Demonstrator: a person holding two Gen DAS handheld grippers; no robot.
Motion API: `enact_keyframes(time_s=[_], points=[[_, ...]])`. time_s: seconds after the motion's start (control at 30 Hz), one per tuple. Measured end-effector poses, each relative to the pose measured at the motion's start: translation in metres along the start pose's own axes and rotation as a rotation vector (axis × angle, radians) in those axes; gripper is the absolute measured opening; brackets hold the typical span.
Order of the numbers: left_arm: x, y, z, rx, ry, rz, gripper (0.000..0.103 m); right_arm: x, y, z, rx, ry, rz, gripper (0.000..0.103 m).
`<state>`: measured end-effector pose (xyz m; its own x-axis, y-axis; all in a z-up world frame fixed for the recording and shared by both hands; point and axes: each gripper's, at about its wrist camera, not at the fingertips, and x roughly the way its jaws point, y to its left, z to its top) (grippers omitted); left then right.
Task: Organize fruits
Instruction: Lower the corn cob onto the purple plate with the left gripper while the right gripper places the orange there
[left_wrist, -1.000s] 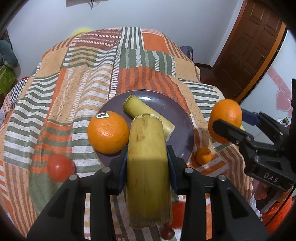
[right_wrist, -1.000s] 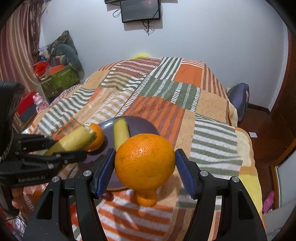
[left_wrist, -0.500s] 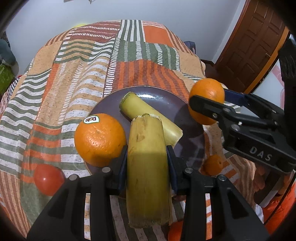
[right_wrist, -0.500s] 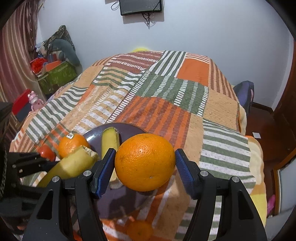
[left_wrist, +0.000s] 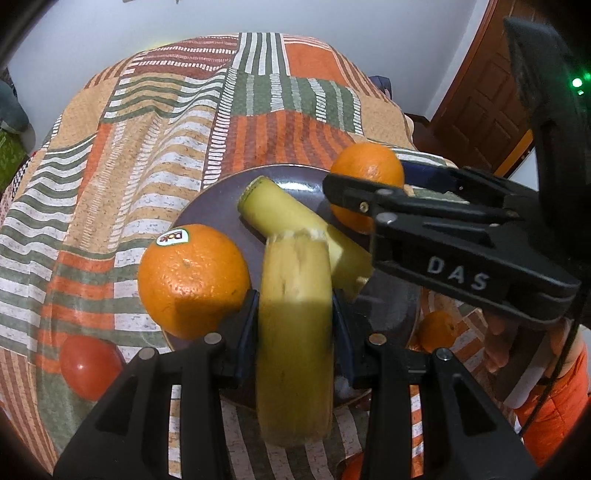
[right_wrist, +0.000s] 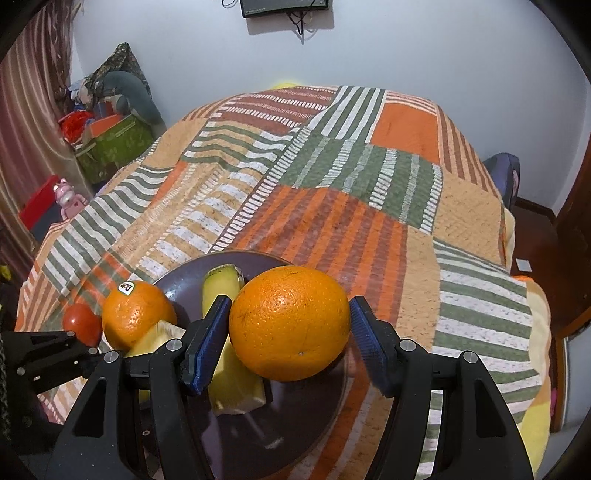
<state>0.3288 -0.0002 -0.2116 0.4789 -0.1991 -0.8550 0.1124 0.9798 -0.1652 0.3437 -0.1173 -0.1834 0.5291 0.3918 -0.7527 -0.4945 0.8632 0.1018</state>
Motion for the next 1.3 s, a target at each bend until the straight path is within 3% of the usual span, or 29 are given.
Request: enact_keyframes(time_s=[0.43, 0.6, 0.97, 1.3], points=[[-0.002, 0.002, -0.002, -0.013, 0.003, -0.018, 0.038, 0.011, -0.001, 0.002, 0.002, 0.060, -0.003, 0.063], [-0.010, 0.001, -0.003, -0.016, -0.004, -0.002, 0.038, -0.005, 0.000, -0.002, -0.010, 0.021, -0.010, 0.065], [-0.070, 0.002, -0.006, -0.011, -0.112, 0.041, 0.039, -0.069, 0.008, -0.004, -0.031, -0.088, -0.034, 0.067], [-0.135, 0.005, -0.037, 0.018, -0.211, 0.095, 0.056, -0.119, 0.023, -0.031, -0.040, -0.144, -0.056, 0.071]])
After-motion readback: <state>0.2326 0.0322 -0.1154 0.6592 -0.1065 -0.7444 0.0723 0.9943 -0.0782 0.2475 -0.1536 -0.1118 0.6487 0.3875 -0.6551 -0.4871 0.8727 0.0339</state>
